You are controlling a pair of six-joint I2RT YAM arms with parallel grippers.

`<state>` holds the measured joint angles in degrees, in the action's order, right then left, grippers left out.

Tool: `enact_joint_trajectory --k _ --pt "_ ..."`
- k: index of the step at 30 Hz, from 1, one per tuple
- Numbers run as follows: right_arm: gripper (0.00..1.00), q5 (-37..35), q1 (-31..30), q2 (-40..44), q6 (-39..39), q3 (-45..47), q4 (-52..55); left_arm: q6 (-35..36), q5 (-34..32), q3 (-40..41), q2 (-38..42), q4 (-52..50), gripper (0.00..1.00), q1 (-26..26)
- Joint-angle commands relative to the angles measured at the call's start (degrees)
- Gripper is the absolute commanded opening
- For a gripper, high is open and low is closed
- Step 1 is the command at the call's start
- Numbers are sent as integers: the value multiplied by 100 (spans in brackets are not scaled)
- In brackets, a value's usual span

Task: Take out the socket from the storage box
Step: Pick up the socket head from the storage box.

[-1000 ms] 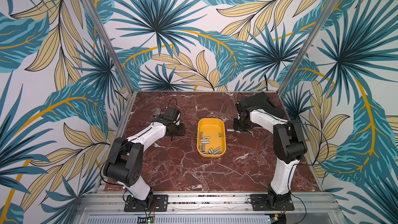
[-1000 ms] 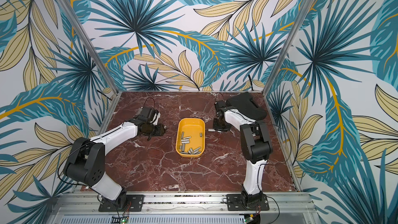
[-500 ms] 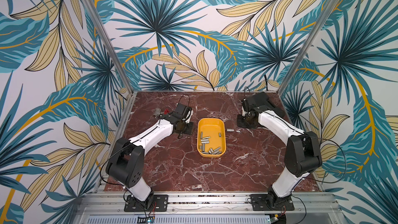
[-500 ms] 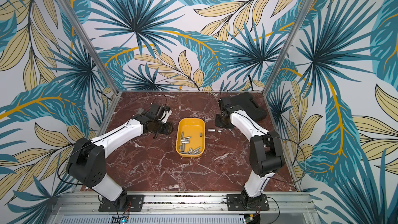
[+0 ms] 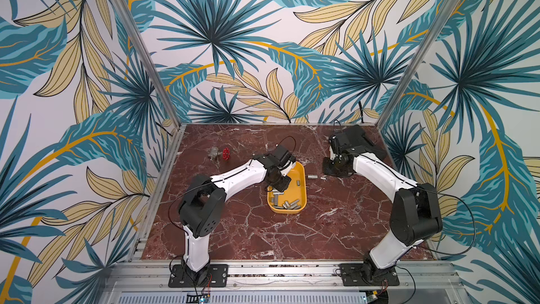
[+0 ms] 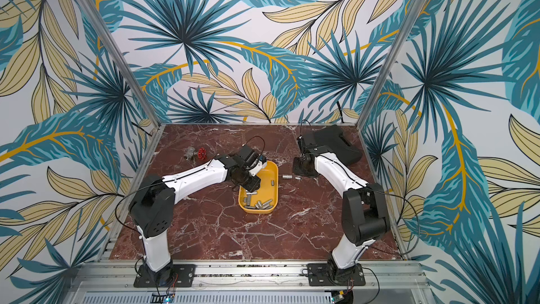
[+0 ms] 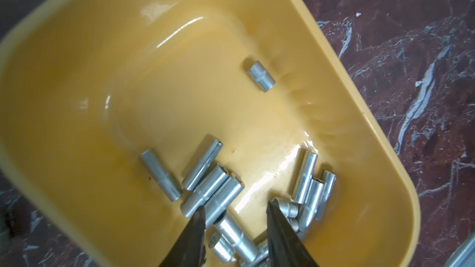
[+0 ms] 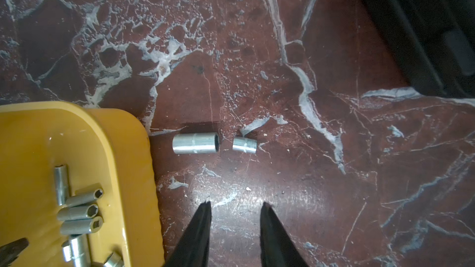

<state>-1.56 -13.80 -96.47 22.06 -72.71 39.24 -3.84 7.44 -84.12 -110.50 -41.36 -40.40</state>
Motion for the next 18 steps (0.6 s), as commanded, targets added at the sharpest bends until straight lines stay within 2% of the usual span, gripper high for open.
enact_joint_trajectory --k 1,9,18 --pt "34 68 18 181 78 167 -27 141 -278 -437 -269 -271 41 -50" --pt "34 104 18 207 96 274 -99 190 -1031 -737 -780 -249 44 -122" --pt "34 123 18 187 114 305 -119 426 -1039 -1196 -1333 -465 41 -118"
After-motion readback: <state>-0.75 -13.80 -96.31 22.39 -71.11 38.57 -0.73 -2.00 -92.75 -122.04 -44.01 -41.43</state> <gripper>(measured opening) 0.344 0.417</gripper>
